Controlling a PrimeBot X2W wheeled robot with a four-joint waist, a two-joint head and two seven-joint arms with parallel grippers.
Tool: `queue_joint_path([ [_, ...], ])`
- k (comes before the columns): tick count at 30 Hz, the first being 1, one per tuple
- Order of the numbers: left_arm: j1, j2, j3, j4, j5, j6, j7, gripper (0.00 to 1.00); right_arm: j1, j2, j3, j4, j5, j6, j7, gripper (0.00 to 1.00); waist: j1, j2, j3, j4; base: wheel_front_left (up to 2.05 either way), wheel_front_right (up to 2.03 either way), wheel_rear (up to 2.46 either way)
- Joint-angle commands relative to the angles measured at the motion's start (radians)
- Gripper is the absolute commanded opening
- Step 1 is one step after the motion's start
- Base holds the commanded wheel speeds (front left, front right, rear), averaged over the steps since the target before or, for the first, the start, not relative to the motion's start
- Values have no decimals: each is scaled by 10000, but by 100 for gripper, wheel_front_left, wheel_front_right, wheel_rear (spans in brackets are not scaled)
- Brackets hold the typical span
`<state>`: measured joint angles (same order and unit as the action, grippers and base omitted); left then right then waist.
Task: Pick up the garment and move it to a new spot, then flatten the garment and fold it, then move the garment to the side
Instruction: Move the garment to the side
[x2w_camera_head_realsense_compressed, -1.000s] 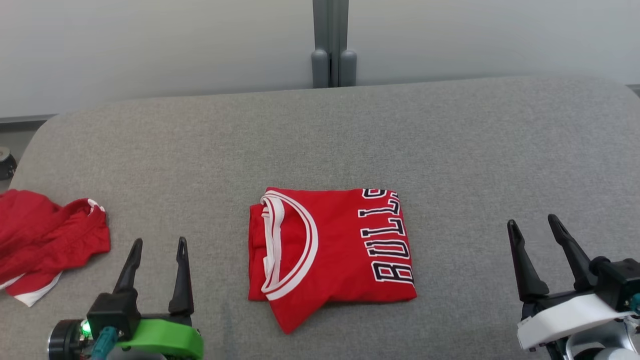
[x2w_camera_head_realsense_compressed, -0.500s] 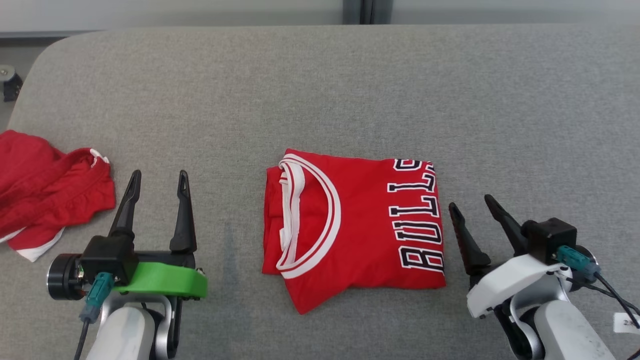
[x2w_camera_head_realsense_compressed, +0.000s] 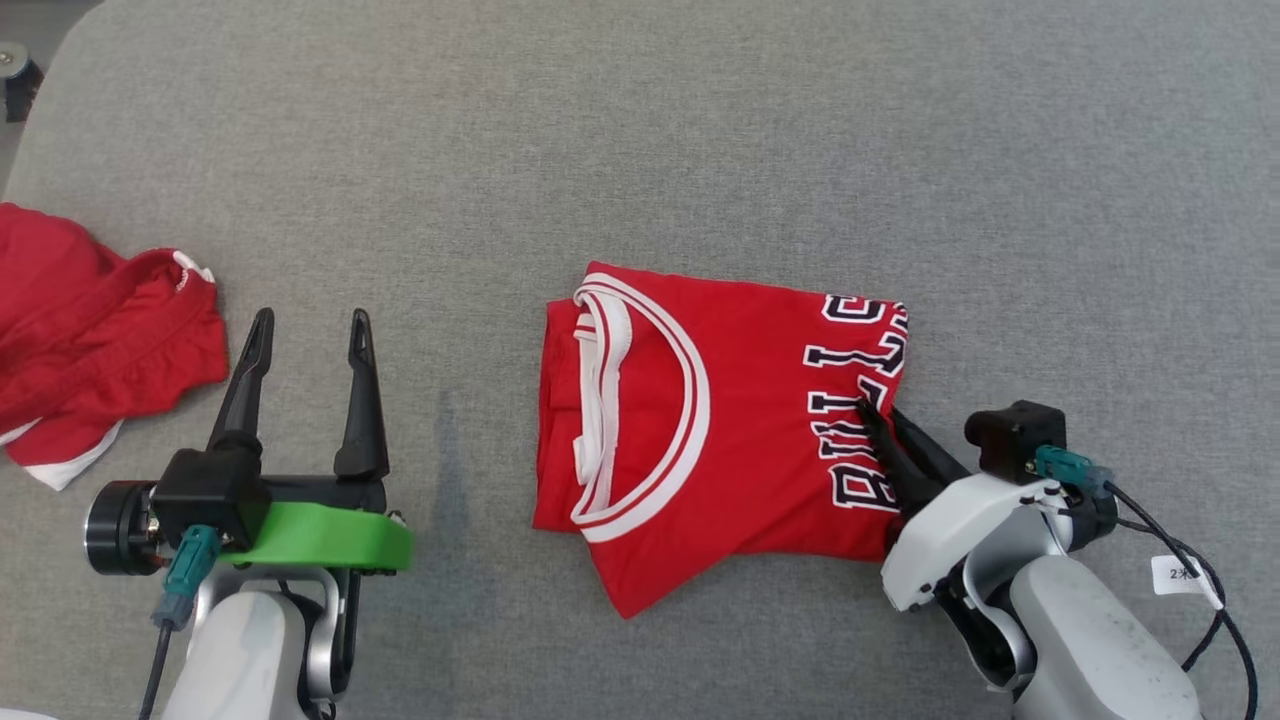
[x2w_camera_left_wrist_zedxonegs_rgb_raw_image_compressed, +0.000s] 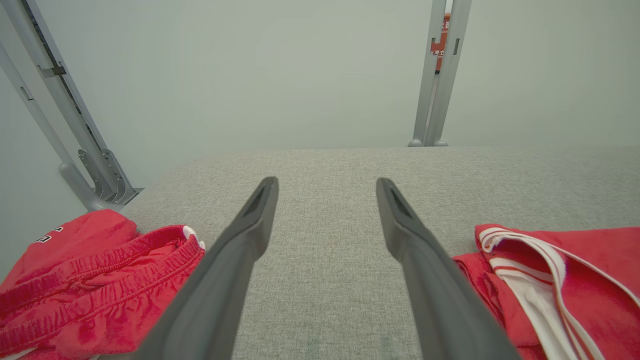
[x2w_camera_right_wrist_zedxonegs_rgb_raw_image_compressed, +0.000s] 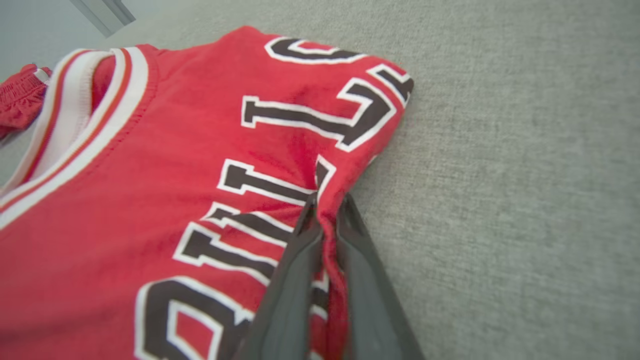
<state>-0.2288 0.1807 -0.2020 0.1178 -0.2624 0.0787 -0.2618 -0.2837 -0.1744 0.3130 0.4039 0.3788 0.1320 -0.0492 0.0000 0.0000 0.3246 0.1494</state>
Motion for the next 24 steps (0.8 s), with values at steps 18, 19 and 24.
queue_joint_path([
  [18, -169, 605, 78, -689, 669, -441, 27, 100, -1288, -1170, 396, -93, 811, -23, -977, 0, 0, 0, 735, -3655, 0, 0, 0],
  [19, -230, 640, 47, -757, 699, -454, 75, 100, -1454, -1298, 342, -32, 814, -23, -972, 0, 0, 0, 852, -3707, 0, 0, 0],
  [24, -801, 799, -196, -1281, 884, -632, 291, 100, -2650, -2064, -334, 340, 914, -21, -1134, 0, 0, 0, 1736, -3620, 0, 0, 0],
])
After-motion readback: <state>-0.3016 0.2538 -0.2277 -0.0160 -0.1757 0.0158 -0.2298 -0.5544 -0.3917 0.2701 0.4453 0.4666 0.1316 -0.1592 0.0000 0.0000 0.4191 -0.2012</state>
